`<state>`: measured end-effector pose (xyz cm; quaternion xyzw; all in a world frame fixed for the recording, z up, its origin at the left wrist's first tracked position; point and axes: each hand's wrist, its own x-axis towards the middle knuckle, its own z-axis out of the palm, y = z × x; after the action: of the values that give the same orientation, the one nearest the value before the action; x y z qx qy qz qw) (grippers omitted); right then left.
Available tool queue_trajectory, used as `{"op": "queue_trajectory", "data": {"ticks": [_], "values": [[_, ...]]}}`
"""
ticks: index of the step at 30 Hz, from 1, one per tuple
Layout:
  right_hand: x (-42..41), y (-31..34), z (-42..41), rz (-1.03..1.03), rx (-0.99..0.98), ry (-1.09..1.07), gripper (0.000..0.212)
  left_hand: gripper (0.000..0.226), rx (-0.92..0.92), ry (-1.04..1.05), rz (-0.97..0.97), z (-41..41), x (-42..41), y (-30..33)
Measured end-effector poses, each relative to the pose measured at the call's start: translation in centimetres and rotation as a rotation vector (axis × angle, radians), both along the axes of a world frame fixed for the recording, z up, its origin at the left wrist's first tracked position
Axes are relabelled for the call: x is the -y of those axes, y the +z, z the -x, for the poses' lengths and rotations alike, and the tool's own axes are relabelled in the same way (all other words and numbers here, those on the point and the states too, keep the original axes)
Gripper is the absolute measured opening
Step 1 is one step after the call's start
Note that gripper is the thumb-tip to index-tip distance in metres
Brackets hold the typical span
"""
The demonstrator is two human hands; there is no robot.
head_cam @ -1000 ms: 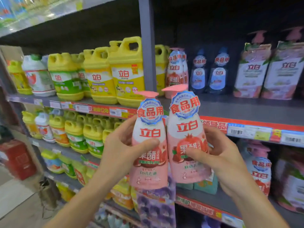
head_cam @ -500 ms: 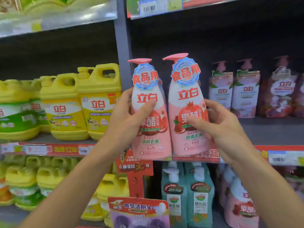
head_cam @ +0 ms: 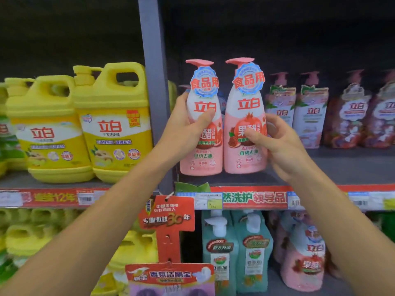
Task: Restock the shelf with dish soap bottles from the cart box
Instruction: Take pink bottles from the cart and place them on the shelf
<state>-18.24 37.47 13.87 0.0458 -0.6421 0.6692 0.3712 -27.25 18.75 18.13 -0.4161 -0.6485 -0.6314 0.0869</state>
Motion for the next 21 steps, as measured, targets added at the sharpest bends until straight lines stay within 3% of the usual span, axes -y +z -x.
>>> {"op": "queue_trajectory", "data": {"ticks": [11, 17, 21], "values": [[-2.1, -1.5, 0.6, -0.039, 0.090, 0.053, 0.056, 0.049, 0.198, -0.031, -0.078, 1.1, -1.6, -2.3], [-2.7, -1.9, 1.4, -0.050, 0.116, 0.076, 0.096, 0.050, 0.142, 0.000, -0.055, 1.0, -1.1, -3.3], [-2.7, -1.5, 0.4, -0.140, 0.184, 0.060, 0.065, 0.068, -0.039, 0.226, 0.104, 0.8, -1.3, -4.0]]}}
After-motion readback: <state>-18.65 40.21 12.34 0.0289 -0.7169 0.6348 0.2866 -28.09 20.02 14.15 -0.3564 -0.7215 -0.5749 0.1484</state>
